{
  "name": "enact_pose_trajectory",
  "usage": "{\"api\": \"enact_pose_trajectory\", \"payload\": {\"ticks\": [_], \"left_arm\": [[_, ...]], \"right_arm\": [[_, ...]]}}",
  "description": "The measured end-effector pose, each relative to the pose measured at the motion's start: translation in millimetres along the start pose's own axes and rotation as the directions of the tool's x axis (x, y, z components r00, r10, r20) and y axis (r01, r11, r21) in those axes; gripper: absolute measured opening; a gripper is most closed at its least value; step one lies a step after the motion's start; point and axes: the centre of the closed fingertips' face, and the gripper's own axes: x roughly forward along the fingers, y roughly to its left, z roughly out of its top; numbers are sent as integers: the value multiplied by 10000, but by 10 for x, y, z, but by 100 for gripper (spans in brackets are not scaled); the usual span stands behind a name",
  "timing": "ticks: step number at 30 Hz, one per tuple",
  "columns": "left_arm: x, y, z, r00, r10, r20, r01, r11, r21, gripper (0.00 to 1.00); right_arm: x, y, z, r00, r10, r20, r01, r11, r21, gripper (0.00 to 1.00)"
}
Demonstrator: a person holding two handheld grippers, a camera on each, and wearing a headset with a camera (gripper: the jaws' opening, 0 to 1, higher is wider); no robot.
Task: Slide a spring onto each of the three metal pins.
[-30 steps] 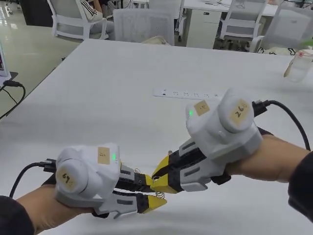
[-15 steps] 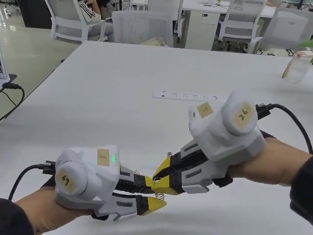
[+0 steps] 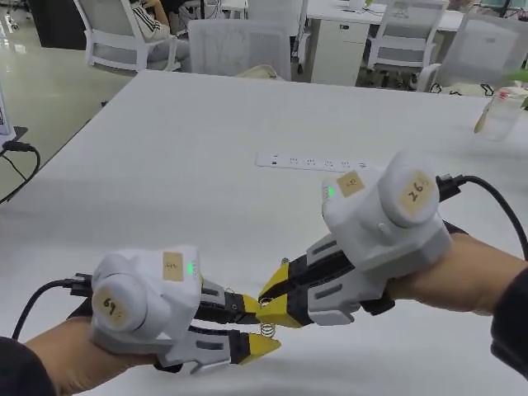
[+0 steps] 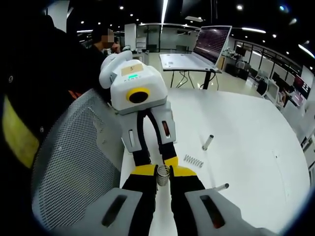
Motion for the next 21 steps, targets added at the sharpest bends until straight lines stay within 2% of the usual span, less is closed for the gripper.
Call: {"api": "enact_pose_trajectory", "payload": {"ticks": [5,8,14,21], "left_arm": [[-30,30,-9,9999,129,56,-127,9996,-239,11],[-79,63,-20,9995,276,139,-267,9977,-625,17],[-223,153,4,9949,755,674,-661,9890,-1327,29],[-298,190,-67,9909,1128,739,-985,9796,-1752,46]], "right_arm": [[-60,-40,-18,9998,-172,78,171,9998,115,7],[-98,-56,-25,9997,-234,68,233,9996,146,7],[-198,-153,-23,9985,-535,138,532,9983,225,7],[-262,-225,-42,9969,-780,135,776,9965,300,7]]}}
